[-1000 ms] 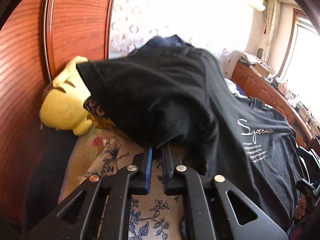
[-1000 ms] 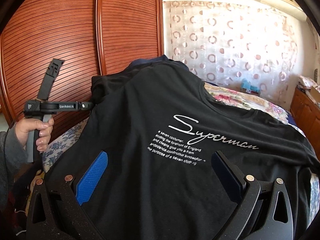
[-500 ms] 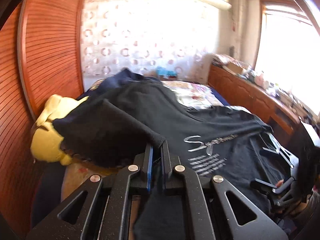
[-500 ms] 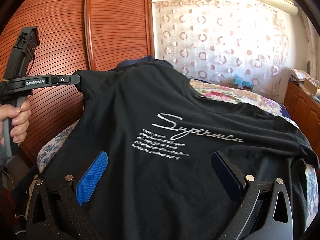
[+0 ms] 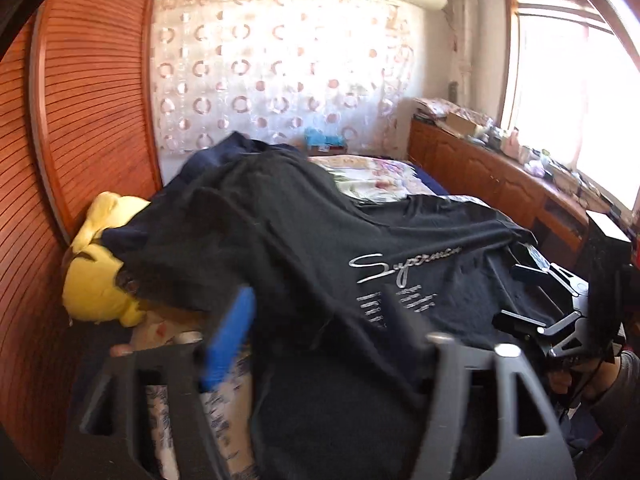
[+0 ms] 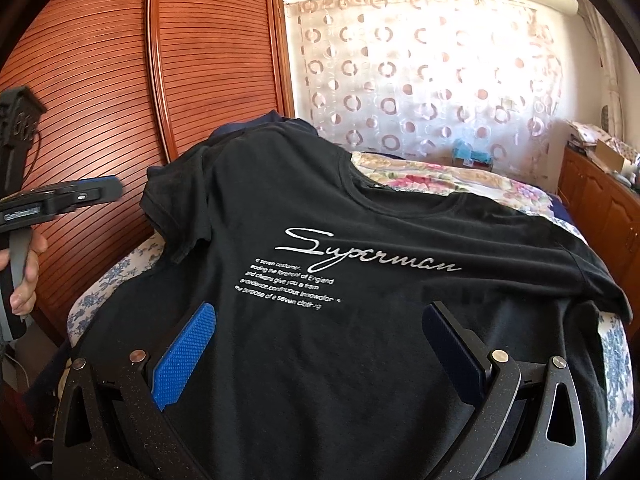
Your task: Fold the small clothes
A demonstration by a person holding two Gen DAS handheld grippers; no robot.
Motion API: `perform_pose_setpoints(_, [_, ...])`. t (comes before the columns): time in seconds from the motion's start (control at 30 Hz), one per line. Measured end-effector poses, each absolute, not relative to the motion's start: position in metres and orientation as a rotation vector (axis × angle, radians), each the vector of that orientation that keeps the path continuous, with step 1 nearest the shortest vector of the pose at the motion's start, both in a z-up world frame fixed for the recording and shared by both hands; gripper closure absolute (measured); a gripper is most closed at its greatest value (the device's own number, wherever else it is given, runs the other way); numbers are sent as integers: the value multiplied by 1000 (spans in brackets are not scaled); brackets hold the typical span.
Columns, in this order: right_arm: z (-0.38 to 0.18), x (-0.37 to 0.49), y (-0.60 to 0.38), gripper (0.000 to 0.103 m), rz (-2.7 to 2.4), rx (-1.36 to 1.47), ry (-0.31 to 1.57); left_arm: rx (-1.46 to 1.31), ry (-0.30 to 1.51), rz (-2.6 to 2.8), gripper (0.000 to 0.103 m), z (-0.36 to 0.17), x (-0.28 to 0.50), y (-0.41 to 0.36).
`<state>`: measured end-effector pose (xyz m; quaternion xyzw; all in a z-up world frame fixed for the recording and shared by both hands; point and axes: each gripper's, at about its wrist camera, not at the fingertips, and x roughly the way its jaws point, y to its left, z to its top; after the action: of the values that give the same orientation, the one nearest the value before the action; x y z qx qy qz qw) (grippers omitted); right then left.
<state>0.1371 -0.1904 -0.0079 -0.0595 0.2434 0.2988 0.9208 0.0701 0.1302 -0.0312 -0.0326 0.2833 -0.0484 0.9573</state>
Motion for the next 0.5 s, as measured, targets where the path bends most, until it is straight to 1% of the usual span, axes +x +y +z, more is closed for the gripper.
perform_pose_setpoints(0.23, [3,147,-160,2,748,-170,490,-68,570,-14,21,-30,48,168])
perform_pose_setpoints(0.4, [16,159,-110,11,918,-185,472,-93,534,57,21,-24,33,196])
perform_pose_setpoints(0.5, [26,171,-71,21,1003,-195,462,-101,513,93,21,-20,25,209])
